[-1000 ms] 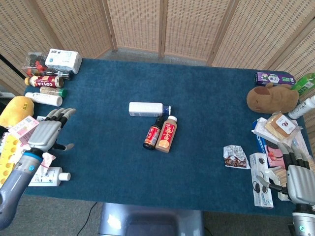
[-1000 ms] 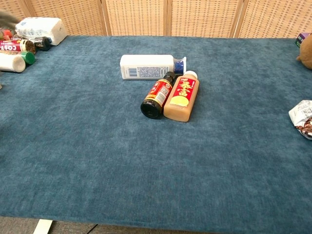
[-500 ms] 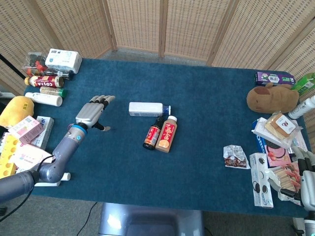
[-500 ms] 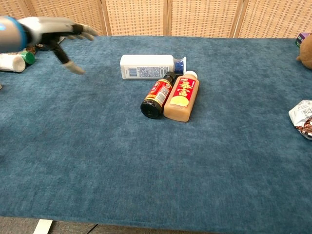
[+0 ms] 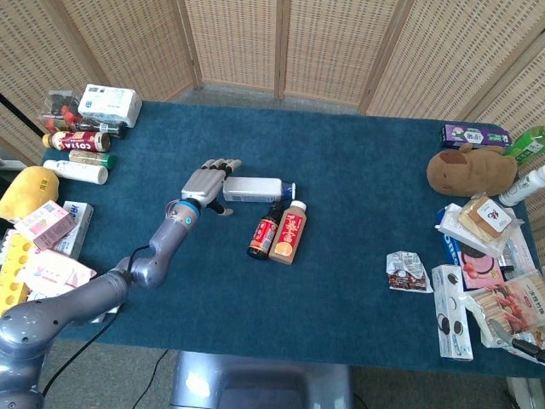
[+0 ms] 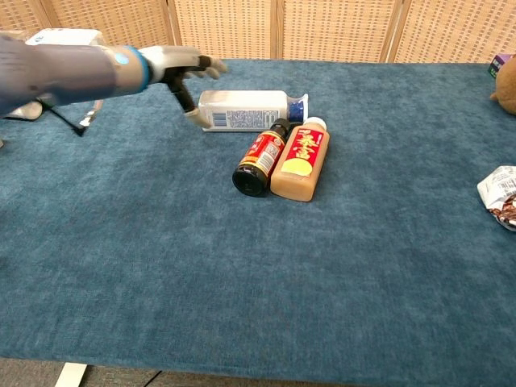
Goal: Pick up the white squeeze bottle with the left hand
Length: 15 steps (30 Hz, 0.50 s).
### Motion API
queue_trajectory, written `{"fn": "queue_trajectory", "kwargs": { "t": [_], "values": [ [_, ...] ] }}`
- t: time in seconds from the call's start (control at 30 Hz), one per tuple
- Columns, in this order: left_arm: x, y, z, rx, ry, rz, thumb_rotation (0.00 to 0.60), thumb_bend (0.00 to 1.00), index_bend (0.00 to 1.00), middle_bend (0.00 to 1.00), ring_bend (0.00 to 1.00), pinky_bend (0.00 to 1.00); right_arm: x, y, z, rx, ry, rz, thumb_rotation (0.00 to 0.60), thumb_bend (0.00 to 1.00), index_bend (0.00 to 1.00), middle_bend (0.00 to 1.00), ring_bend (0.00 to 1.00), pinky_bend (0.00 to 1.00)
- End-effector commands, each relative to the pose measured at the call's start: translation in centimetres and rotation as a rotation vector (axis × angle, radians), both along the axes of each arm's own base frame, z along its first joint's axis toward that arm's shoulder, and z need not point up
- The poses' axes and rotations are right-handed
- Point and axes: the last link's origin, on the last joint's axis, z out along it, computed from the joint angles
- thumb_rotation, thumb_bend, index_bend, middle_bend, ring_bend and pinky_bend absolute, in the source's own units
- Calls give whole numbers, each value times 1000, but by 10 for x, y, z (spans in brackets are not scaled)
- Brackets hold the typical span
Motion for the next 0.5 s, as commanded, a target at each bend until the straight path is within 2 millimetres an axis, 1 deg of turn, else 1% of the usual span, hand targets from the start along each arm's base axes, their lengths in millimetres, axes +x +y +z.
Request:
{"fn": "queue_trajectory", "kwargs": {
  "t": [0.03,0.1,0.13,0.17,0.23,0.27,0.3,0.37,0.43,0.5],
  "values": [
    [24,3,-22,-26,-13,-22,600,226,80,19,0,0,-2,5,4,-16,-8,-10,441,1,0,0,0,12],
    [29,5,-28,-20,-14,-25,600,230,113,48,17,0,-4,8,6,-25,-12,-17,439,1,0,0,0,21],
    [32,5,-32,-9,-15,-27,600,236,145,76,51,0,-4,9,7,-30,-15,-19,439,1,0,0,0,25],
    [34,5,-35,1,-11,-33,600,243,197,120,106,0,-4,10,8,-32,-18,-20,440,1,0,0,0,29],
    [37,5,-41,24,7,-53,600,259,325,249,271,15,-4,12,9,-40,-33,-15,441,1,0,0,0,39],
    [37,4,-43,33,20,-66,600,268,389,337,365,65,-4,13,10,-43,-40,-13,440,1,0,0,0,47],
    [38,4,-45,46,39,-82,600,282,472,442,475,163,-3,14,10,-46,-49,-11,439,1,0,0,0,52],
    [37,1,-50,63,73,-109,600,303,568,551,590,329,-4,15,12,-52,-64,-8,438,1,0,0,0,58],
    [35,0,-54,58,102,-119,600,323,614,614,673,433,-5,16,13,-55,-74,-10,437,1,0,0,0,64],
    [33,0,-56,62,129,-130,600,346,636,645,731,507,-5,17,13,-56,-88,-6,438,1,0,0,0,70]
  ]
}}
